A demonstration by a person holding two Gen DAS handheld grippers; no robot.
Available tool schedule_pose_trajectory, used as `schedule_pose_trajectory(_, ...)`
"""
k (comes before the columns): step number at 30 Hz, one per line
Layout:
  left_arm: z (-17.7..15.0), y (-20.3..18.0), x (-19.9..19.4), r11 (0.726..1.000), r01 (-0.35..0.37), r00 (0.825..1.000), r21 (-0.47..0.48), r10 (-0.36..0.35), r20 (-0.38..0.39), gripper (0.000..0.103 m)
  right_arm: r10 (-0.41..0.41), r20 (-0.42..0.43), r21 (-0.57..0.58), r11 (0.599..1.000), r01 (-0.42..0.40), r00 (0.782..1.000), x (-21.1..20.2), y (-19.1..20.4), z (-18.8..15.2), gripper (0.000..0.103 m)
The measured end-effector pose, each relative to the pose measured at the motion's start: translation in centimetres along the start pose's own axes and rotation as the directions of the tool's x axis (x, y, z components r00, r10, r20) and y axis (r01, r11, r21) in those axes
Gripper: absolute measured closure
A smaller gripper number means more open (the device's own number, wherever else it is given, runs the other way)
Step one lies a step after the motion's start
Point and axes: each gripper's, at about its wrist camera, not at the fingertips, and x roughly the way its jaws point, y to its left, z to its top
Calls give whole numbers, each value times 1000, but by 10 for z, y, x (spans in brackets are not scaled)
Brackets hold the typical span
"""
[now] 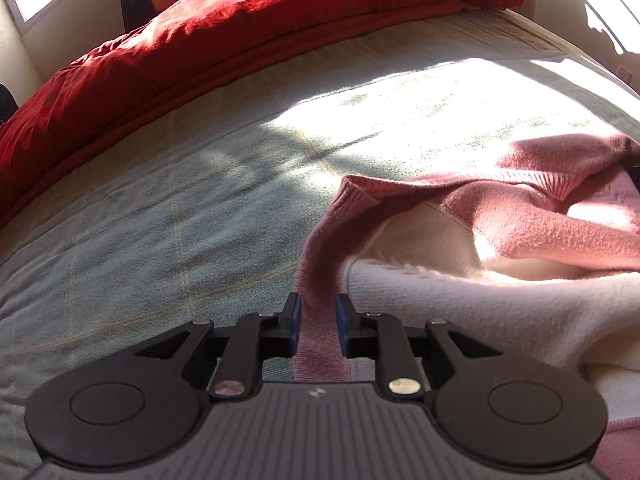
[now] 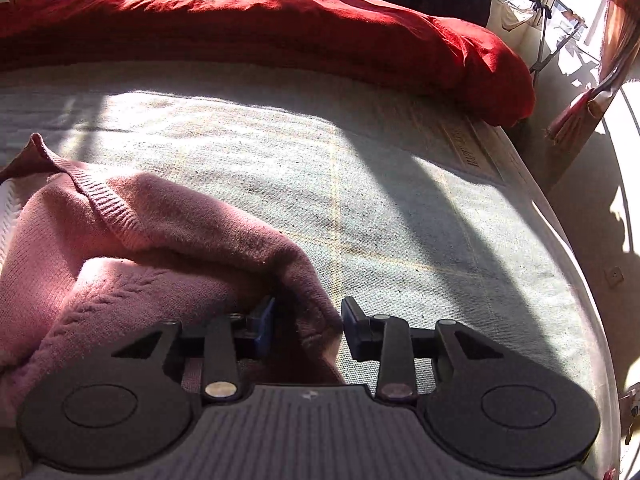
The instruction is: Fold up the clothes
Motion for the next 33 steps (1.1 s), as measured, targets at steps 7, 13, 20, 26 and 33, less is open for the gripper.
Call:
schedule_pose_trajectory(7,-22,2,-1,999,32,999,-28,-33,-30,70,24,24,-207,978,-19,999,12,23,22,44)
schedule_pose_trajectory(13,-31,5,2,998,47,999,-32,-48,-15,69,10,-9,-288,957,-12,1000,51,29,53,42)
schedule_pose_trajectory(20,-23,10,9,998,40,999,-56,-39,17,69,23,-29,-85,996,-25,999,82,4,86,42)
schedule_pose_trajectory(26,-15,10,15,996,51,999,-72,-49,21,71,81,-38,-38,996,-83,996,70,0,78,42)
schedule_pose_trajectory(33,-9,7,18,999,28,999,-42,-26,38,71,155,-55,-32,987,-157,986,41,-11,55,41)
